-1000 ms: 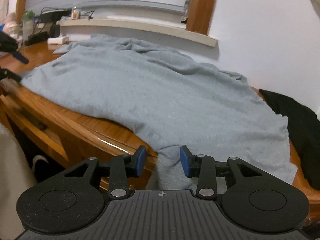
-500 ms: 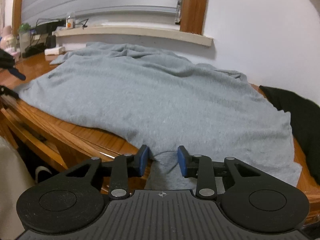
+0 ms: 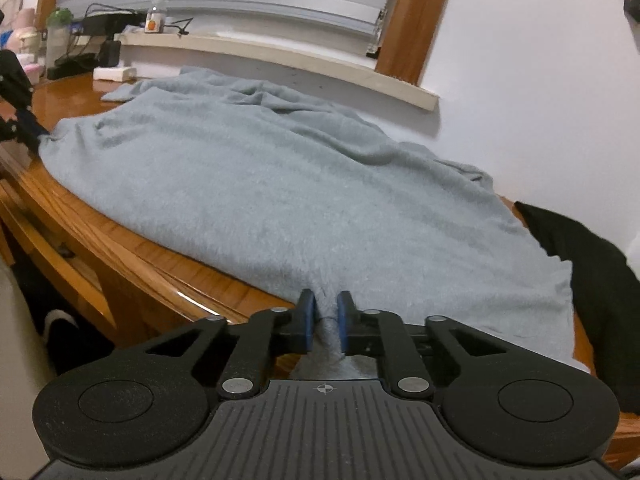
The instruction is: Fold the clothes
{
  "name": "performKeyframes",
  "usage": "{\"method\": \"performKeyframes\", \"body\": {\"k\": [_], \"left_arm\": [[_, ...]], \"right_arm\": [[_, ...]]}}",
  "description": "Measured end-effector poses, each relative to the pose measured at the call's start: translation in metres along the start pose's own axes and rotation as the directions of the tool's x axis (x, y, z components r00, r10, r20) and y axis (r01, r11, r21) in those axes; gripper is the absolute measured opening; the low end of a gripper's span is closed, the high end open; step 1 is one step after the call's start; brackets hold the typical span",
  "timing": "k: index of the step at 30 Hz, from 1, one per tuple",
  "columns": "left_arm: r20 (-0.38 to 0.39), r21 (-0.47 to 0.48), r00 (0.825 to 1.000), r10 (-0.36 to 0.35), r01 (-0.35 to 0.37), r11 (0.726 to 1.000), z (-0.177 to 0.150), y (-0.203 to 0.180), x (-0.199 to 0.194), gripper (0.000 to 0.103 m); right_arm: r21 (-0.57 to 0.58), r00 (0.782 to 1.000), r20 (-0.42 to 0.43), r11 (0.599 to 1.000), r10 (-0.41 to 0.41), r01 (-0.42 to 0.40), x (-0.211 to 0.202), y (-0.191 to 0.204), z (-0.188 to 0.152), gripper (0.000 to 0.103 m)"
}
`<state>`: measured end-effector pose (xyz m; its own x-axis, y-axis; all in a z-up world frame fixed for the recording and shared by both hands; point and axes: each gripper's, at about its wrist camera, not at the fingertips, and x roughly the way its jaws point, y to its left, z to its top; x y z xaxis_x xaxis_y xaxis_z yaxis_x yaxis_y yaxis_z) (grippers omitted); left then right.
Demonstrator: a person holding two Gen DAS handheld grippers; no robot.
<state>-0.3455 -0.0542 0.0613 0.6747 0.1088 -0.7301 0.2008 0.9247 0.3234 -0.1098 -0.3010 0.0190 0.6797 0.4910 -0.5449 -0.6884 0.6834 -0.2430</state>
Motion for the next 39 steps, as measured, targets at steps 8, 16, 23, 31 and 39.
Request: {"method": "performKeyframes", "body": {"k": [8,16,23,31,39], "left_arm": [[0.085,-0.043,0.996,0.018,-0.014,0.999,0.008,0.017,-0.018,0.005],[0.179,-0.101,0.983,0.048,-0.03,0.994,0.038,0.055,-0.031,0.004],[0.157,-0.241,0.987,0.024,0.015,0.97,0.048,0.128,0.005,0.004],[0.046,-0.414,0.998,0.046,-0.023,0.91,0.034,0.175,0.07,0.015],[0.057,-0.349,0.985,0.16,-0.131,0.928,0.051,0.16,0.072,0.047]], "right_arm": [[-0.051,0.999,0.025,0.998,-0.035,0.036,-0.007,-0.003,0.012,0.008],[-0.131,0.992,0.081,0.986,-0.095,0.105,-0.002,-0.016,0.051,0.007],[-0.219,0.992,0.079,0.969,-0.097,0.112,0.061,-0.04,0.11,0.007],[-0.148,0.999,-0.018,0.988,-0.052,0.048,0.15,-0.047,0.117,0.019],[-0.006,0.998,0.04,0.999,-0.047,0.047,0.135,-0.062,0.102,0.035]]}}
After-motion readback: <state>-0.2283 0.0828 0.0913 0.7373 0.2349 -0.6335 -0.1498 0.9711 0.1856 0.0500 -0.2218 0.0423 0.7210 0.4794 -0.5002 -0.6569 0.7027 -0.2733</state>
